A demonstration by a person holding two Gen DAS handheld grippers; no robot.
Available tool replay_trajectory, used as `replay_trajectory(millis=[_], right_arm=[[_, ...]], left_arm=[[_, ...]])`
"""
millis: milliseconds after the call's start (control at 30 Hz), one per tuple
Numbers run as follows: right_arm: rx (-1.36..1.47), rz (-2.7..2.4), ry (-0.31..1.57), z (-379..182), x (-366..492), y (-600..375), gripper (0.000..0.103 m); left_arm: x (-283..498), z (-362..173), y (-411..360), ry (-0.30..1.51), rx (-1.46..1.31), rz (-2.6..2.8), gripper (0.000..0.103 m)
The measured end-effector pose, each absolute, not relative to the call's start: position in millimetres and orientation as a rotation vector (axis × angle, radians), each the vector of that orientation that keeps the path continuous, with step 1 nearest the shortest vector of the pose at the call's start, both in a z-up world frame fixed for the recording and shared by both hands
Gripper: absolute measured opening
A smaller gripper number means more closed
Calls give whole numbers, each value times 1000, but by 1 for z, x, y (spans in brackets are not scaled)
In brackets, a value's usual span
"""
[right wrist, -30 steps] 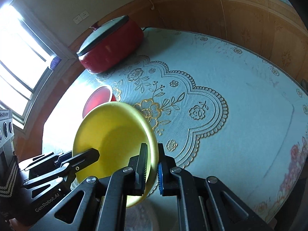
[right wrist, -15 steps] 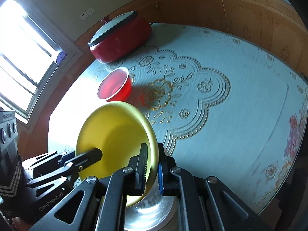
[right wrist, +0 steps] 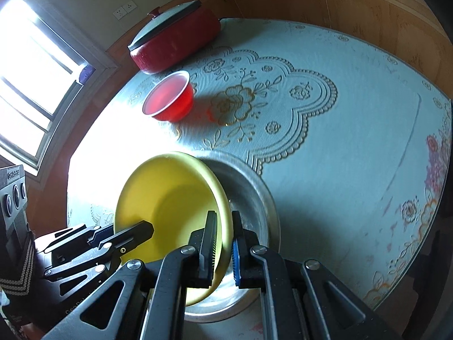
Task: Organize plates and bowls
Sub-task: 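Lower the yellow bowl in the right tool into the steel bowl held by the left tool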
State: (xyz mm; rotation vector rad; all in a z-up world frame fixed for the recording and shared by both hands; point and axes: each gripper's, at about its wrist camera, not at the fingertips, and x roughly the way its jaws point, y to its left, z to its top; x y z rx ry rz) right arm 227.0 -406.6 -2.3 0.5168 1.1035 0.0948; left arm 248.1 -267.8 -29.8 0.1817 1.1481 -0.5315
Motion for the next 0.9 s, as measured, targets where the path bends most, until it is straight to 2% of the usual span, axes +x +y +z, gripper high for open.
replay_trajectory(millis=[900], right_arm=[[497,77,1166,-22,232,-396,8]], left_arm=[[256,-44,-267,1197,225,-505,15]])
